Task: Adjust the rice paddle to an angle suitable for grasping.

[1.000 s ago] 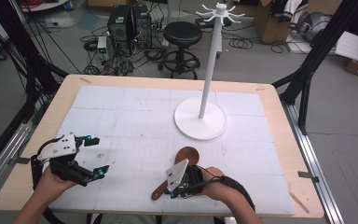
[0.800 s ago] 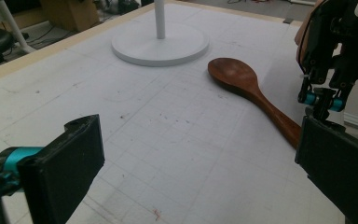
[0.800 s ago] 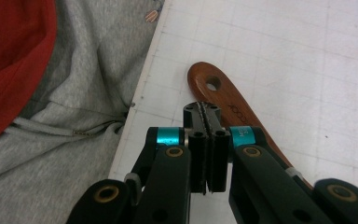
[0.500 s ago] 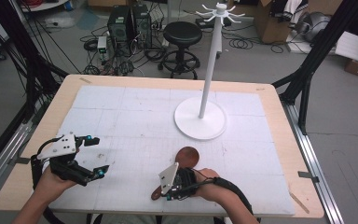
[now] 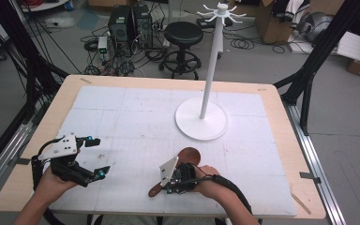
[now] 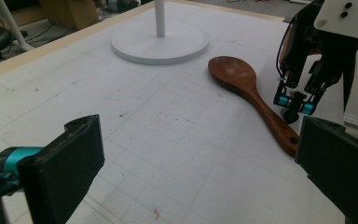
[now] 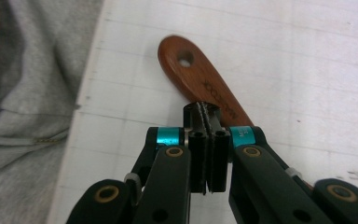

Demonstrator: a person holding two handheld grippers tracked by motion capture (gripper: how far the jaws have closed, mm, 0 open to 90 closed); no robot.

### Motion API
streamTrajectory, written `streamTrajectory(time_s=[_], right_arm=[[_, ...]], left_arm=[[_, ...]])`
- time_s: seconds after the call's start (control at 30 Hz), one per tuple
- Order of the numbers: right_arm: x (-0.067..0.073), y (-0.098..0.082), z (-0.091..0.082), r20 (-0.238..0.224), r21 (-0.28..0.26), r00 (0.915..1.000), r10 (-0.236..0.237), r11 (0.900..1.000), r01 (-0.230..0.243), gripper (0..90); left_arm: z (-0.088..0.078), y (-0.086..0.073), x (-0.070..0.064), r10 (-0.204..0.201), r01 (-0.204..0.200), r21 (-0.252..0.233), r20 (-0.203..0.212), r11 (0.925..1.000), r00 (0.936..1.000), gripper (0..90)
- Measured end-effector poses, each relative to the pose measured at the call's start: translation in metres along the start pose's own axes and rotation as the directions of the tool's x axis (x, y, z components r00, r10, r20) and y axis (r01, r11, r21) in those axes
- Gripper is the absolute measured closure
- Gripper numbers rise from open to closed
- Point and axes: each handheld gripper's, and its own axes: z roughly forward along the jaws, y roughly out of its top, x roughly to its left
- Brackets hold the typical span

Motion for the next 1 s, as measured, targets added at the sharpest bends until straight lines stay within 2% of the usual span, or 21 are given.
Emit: streamTrajectory(time_s=[0.03,0.13,0.3,0.4,0.43,0.53,0.57,0.67,0.73,0.77,0.8,0.83,0.9,1.0], right_arm=[[-0.001,0.000,0.001,0.015,0.007,0.9999,0.001,1.000,-0.001,90.0],[-0.004,0.000,0.002,0.018,0.003,0.9998,0.011,1.000,-0.011,90.0],[-0.012,0.000,0.003,0.045,0.006,0.9977,0.050,0.999,-0.051,90.0],[-0.016,0.000,0.002,0.081,0.024,0.9927,0.089,0.996,-0.091,90.0],[-0.019,-0.001,0.003,0.090,0.015,0.9902,0.106,0.994,-0.108,90.0],[-0.021,-0.002,0.003,0.098,0.015,0.9863,0.133,0.991,-0.135,90.0],[-0.025,-0.003,0.003,0.104,0.014,0.9819,0.158,0.987,-0.161,90.0],[-0.026,-0.003,0.003,0.104,0.013,0.9791,0.175,0.984,-0.177,90.0],[-0.030,-0.005,0.001,0.095,-0.008,0.9781,0.185,0.983,-0.185,90.0],[-0.036,-0.007,-0.006,0.083,-0.063,0.9669,0.241,0.970,-0.237,90.0],[-0.036,-0.007,-0.006,0.083,-0.063,0.9669,0.241,0.970,-0.237,90.0],[-0.045,-0.010,-0.012,0.096,-0.114,0.9486,0.302,0.950,-0.291,90.0],[-0.050,-0.013,-0.012,0.113,-0.107,0.9342,0.338,0.939,-0.327,90.0],[-0.054,-0.014,-0.010,0.117,-0.097,0.9329,0.340,0.939,-0.330,90.0]], left_arm=[[0.000,0.000,0.000,0.001,-0.001,0.000,0.001,1.0000,1.0000,1.7],[0.000,0.000,0.000,0.001,-0.001,0.000,0.001,1.0000,1.0000,1.7],[0.000,0.000,0.000,0.001,-0.001,0.001,0.001,1.0000,1.0000,1.7],[0.000,0.000,0.000,0.000,0.000,0.002,0.000,1.0000,1.0000,1.7],[0.000,0.000,0.000,0.000,0.000,0.002,0.000,1.0000,1.0000,1.7],[0.000,0.000,0.000,0.001,-0.001,0.004,0.002,1.0000,1.0000,1.7],[0.000,0.000,0.000,0.000,0.000,0.004,0.002,1.0000,1.0000,1.7],[0.000,0.000,0.000,0.001,-0.001,0.002,0.001,1.0000,1.0000,1.7],[0.000,0.000,0.000,0.002,-0.002,0.002,0.000,1.0000,1.0000,1.7],[0.000,-0.001,0.000,0.000,0.000,0.005,0.002,1.0000,1.0000,1.7],[0.000,-0.001,0.000,0.000,0.000,0.005,0.002,1.0000,1.0000,1.7],[0.001,-0.001,0.000,-0.002,0.002,0.006,0.001,1.0000,1.0000,1.7],[0.001,-0.001,0.000,0.003,-0.004,0.007,0.003,1.0000,1.0000,1.7],[0.001,-0.001,0.000,0.003,-0.003,0.010,0.002,0.9999,1.0000,1.7]])
